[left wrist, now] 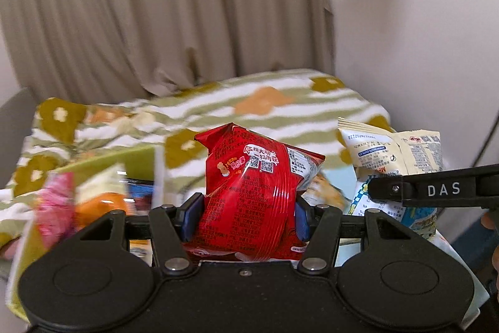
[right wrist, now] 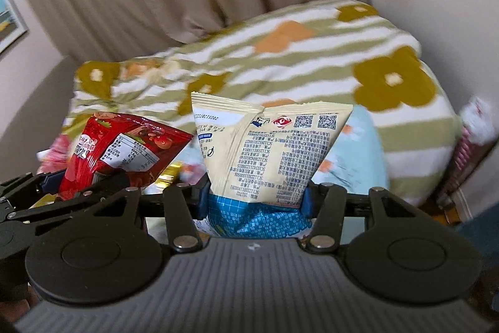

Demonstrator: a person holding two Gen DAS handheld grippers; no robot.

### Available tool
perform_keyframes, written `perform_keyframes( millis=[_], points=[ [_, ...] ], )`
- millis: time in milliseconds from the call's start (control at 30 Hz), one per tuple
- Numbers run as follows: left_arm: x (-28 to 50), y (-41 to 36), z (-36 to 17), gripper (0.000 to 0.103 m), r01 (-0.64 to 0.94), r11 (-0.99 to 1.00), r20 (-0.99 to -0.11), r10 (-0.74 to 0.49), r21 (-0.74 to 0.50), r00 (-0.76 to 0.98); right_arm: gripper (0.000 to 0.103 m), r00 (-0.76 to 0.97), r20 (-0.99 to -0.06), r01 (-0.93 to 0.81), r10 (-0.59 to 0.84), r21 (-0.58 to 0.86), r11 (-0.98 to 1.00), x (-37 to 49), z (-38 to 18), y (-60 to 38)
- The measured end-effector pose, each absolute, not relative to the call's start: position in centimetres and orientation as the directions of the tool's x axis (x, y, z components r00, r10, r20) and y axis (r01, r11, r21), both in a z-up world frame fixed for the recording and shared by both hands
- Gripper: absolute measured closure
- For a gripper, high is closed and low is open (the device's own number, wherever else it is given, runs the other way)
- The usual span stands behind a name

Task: Organize snacks
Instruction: 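Lower both held bags into the yellow box and open both grippers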

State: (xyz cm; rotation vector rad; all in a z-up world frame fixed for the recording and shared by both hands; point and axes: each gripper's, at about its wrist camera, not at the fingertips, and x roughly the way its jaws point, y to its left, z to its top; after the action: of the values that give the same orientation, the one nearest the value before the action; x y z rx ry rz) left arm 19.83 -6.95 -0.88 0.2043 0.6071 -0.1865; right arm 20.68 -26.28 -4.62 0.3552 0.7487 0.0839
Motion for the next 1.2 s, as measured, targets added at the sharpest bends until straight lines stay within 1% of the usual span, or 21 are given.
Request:
perform_keyframes(
  millis=[167, 300, 467, 633, 800, 900, 933, 967, 1000, 1033, 1100, 1200],
  points=[
    [18.9, -1.5, 1.5, 0.041, 0.148, 0.980, -0.532, -0.054, 0.135, 0.845, 0.036, 0.749, -0.608, -0.044, 0.264, 0.352, 0.935, 21.1, -2.1, -21.3],
    [18.5, 3.2, 2.5, 0.041, 0.082, 0.988, -0.515, -0.001, 0.134, 0.857, 0.036, 0.750, -0.587, -0.102, 0.305, 0.352, 0.930, 21.3, -0.8, -16.7],
    [18.7, 8.5, 2.5, 0.041, 0.034, 0.991, -0.526, 0.040, 0.129, 0.850, 0.036, 0.745, -0.574, -0.143, 0.341, 0.361, 0.921, 21.4, -0.2, -10.9],
    [19.5, 13.3, 1.0, 0.041, 0.010, 0.993, -0.554, 0.055, 0.114, 0.831, 0.036, 0.732, -0.586, -0.149, 0.349, 0.362, 0.920, 21.9, -0.6, -5.8],
    [21.0, 16.9, -1.4, 0.041, 0.019, 0.997, -0.588, 0.031, 0.079, 0.809, 0.036, 0.722, -0.608, -0.131, 0.329, 0.347, 0.929, 22.2, -1.5, -2.1],
    [22.0, 18.3, -2.7, 0.039, 0.038, 0.998, -0.607, -0.004, 0.043, 0.795, 0.036, 0.723, -0.618, -0.112, 0.309, 0.336, 0.935, 22.2, -2.0, -0.3],
    [22.3, 18.6, -3.1, 0.034, 0.045, 0.999, -0.611, -0.017, 0.030, 0.791, 0.036, 0.723, -0.623, -0.103, 0.300, 0.332, 0.938, 22.3, -2.2, -0.1],
    [22.4, 18.8, -3.3, 0.020, 0.048, 0.999, -0.615, -0.025, 0.021, 0.788, 0.036, 0.722, -0.627, -0.092, 0.291, 0.330, 0.939, 22.3, -2.5, 0.2],
    [22.4, 19.0, -3.5, 0.011, 0.050, 0.999, -0.619, -0.031, 0.015, 0.785, 0.036, 0.721, -0.632, -0.082, 0.286, 0.331, 0.940, 22.5, -2.7, 0.3],
    [22.3, 19.2, -3.5, 0.001, 0.052, 0.999, -0.615, -0.034, 0.012, 0.788, 0.036, 0.719, -0.636, -0.073, 0.280, 0.331, 0.941, 22.5, -2.9, 0.5],
    [21.8, 19.7, -3.3, 0.000, 0.053, 0.999, -0.601, -0.035, 0.012, 0.799, 0.036, 0.716, -0.645, -0.061, 0.267, 0.323, 0.944, 22.6, -3.0, 1.0],
    [21.3, 20.5, -3.1, 0.000, 0.052, 0.999, -0.607, -0.040, 0.003, 0.794, 0.036, 0.713, -0.654, -0.050, 0.253, 0.312, 0.949, 22.6, -3.1, 1.6]
  ],
)
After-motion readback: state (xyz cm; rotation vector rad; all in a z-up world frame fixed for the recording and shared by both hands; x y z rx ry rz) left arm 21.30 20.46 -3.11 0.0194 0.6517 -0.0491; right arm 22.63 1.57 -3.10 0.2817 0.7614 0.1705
